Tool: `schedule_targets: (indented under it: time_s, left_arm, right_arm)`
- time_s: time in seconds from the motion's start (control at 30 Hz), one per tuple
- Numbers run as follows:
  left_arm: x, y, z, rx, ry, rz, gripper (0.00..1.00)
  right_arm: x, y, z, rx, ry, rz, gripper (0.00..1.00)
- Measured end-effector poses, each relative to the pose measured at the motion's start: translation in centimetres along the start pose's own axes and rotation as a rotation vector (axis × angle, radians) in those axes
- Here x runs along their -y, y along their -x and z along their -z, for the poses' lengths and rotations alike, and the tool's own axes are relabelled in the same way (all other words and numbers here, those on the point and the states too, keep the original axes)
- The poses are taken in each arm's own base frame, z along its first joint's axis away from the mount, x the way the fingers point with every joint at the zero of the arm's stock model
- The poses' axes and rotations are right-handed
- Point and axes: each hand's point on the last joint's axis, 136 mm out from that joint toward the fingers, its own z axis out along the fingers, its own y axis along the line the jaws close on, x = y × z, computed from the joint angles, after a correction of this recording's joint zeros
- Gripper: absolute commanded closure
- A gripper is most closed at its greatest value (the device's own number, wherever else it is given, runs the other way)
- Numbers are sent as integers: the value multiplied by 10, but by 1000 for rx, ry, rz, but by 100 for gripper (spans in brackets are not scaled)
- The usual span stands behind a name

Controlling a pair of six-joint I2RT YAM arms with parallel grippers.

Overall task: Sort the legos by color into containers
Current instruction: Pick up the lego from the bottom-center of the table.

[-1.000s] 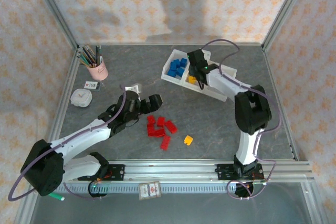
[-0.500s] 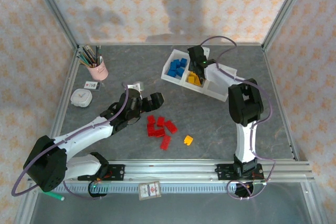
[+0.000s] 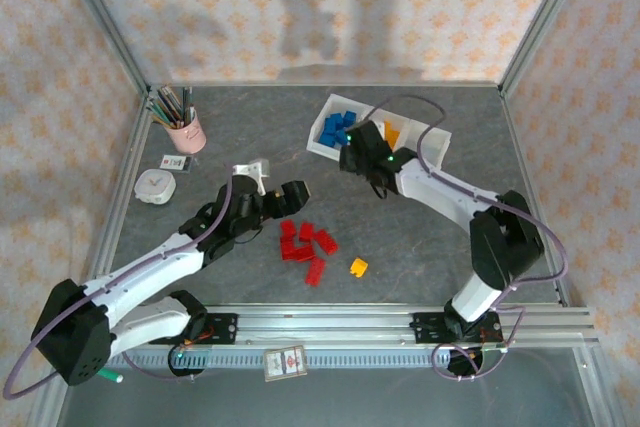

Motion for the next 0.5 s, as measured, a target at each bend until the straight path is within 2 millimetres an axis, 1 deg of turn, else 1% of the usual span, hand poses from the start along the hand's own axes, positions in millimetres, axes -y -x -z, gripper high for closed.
schedule_targets:
  time_s: [0.17, 0.27, 0.4, 0.5]
  left_arm:
    - [0, -21, 8, -39, -14, -32, 1]
    - [-1, -29, 11, -48, -22, -39, 1]
    - [-12, -37, 15, -43, -3, -20, 1]
    - [-16, -43, 19, -43, -1, -8, 1]
  right_arm:
    - [5, -63, 17, -100, 4, 33, 28]
    - [3, -98, 27, -153, 11, 58, 26]
    - [-3, -137, 40, -206, 27, 67, 25]
    - [-8, -164, 47, -245, 30, 65, 22]
